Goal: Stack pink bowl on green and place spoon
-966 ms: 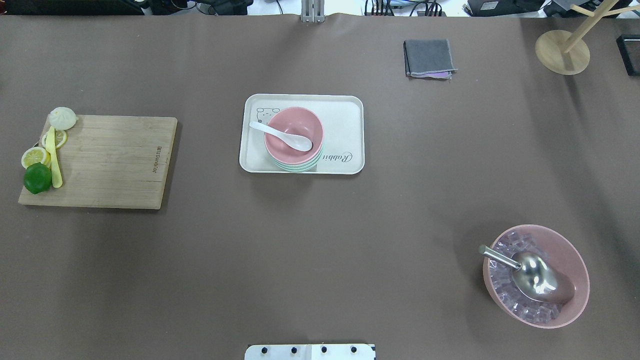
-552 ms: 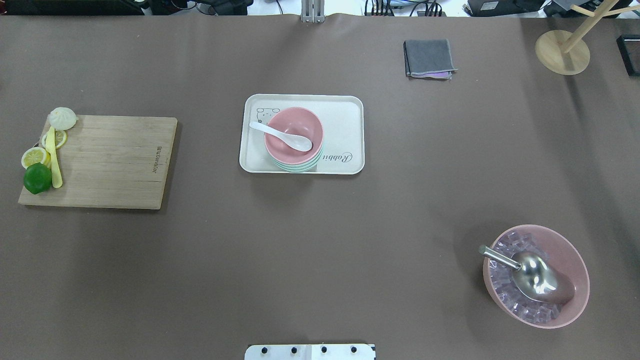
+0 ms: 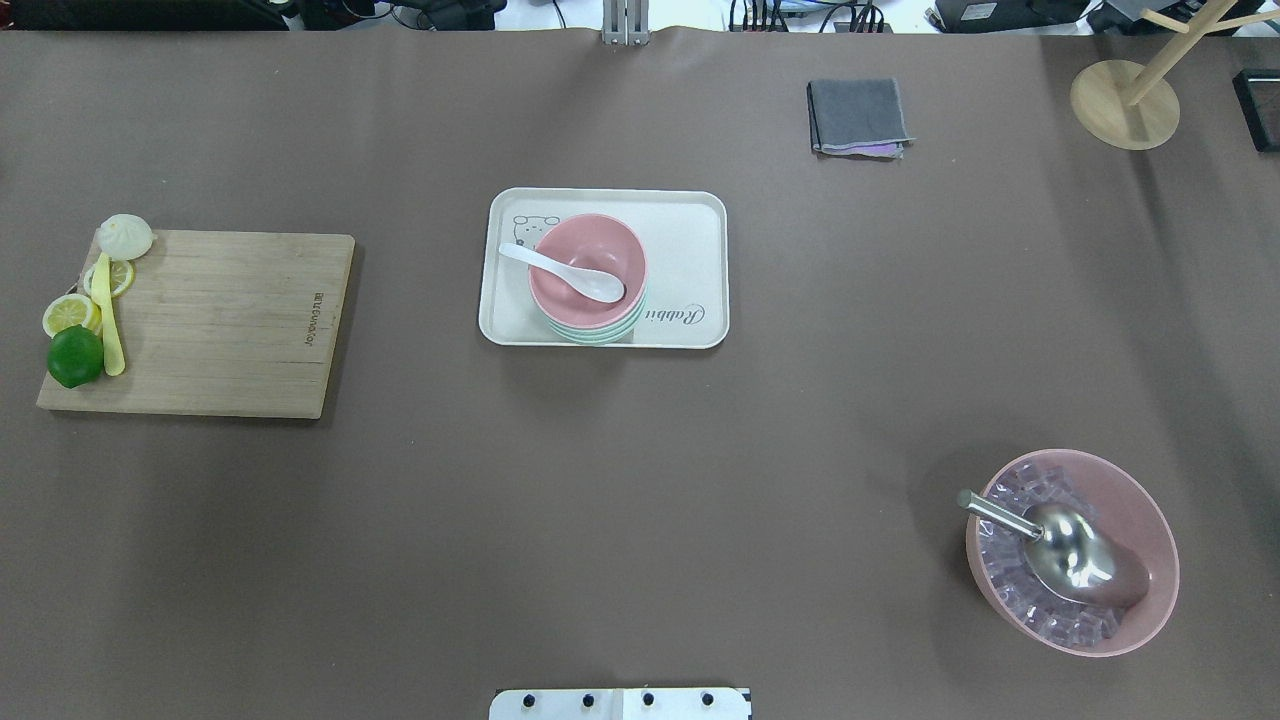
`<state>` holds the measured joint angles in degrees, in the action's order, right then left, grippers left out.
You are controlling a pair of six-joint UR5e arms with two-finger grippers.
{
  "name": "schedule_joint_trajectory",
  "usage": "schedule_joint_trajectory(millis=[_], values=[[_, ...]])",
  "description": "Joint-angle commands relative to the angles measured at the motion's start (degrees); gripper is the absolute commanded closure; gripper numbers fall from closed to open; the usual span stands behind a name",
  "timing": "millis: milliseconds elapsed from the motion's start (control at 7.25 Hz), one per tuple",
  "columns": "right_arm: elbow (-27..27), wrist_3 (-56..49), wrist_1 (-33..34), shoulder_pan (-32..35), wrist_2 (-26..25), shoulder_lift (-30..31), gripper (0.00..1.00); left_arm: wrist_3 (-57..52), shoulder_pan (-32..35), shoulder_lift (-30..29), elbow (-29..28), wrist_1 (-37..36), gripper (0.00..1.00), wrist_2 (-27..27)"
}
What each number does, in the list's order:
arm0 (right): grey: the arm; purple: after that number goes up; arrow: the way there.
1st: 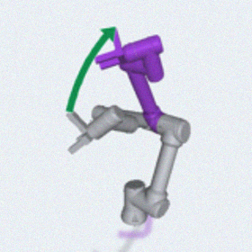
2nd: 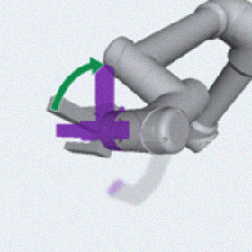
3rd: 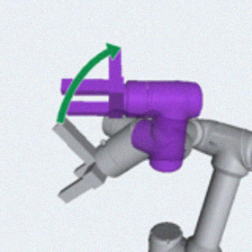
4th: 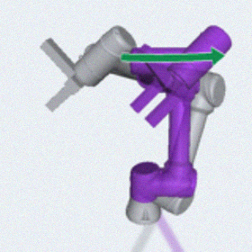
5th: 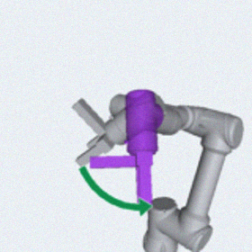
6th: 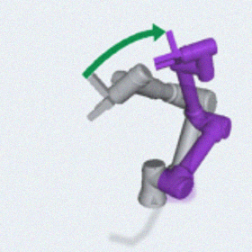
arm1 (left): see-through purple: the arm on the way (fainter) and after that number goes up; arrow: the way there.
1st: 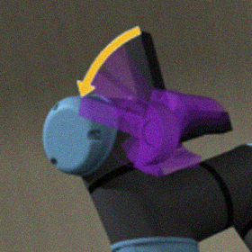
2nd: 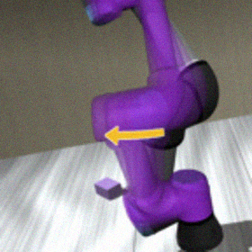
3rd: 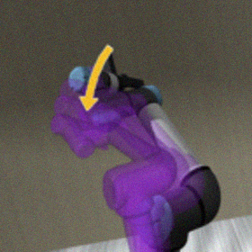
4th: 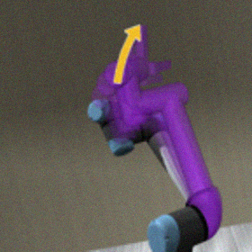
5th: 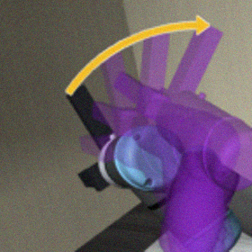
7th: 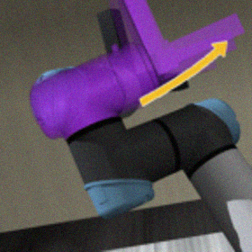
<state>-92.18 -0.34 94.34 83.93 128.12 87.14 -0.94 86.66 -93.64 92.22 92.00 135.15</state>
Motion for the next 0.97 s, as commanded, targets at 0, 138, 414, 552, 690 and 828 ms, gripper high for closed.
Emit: schedule_joint_trajectory(millis=[0, 138, 414, 552, 690, 828], values=[[-0.3, 0.0, 0.0, 0.0, -0.1, -0.1, 0.0, 0.1, 0.0, 0.3, -0.4, 1.3, 0.02, 0.0], [-0.3, 0.0, 0.0, 0.0, -0.1, 0.0, 0.0, 0.3, 0.0, 0.3, -0.4, 1.3, 0.02, 0.2], [-0.4, 0.0, 0.0, 0.0, 0.0, 0.0, 0.0, 0.2, 0.0, 0.3, -0.4, 1.3, 0.02, 0.4], [-0.6, 0.1, 0.0, 0.0, 0.0, 0.0, 0.0, 0.3, -0.1, 0.2, -0.7, 1.3, 0.02, 0.4], [-1.0, 0.1, 0.0, 0.0, -0.1, 0.0, 0.0, 0.1, 0.0, 0.2, -0.9, 1.3, 0.02, 0.4], [-1.0, 0.1, 0.1, 0.0, -0.1, 0.1, 0.0, 0.1, 0.0, 0.2, -0.6, 1.3, 0.02, 0.5]])
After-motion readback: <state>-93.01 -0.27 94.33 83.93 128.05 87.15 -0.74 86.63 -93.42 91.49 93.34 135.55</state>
